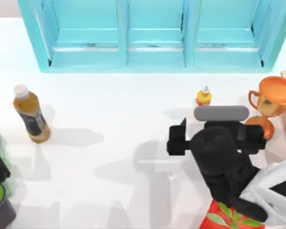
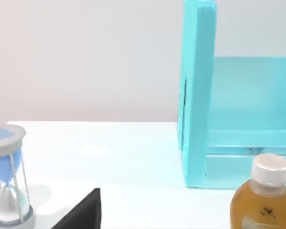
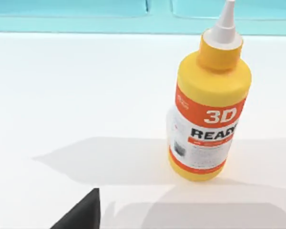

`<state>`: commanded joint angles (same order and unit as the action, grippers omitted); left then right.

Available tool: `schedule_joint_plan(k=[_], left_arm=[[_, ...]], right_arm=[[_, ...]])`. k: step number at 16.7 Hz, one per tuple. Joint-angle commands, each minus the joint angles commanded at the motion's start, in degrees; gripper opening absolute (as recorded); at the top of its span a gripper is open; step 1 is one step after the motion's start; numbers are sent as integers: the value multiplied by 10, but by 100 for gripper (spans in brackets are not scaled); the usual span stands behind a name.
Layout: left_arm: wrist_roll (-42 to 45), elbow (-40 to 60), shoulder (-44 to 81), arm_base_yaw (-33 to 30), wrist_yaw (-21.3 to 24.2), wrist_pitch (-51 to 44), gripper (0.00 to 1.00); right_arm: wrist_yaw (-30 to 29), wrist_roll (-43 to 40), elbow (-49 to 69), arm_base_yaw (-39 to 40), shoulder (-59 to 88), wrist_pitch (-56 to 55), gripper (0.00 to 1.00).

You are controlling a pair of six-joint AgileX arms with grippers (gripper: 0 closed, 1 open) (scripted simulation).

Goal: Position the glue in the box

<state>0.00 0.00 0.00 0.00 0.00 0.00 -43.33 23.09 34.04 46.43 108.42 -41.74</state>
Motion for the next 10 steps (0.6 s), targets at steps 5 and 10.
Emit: schedule_joint_plan(k=[5,10], left_arm=[[0,0,0,0,0,0,100],[0,0,0,0,0,0,100]], right_arm=[[0,0,-1,-3,-1,0,100],[35,-30,57,-43,61,-24,100]])
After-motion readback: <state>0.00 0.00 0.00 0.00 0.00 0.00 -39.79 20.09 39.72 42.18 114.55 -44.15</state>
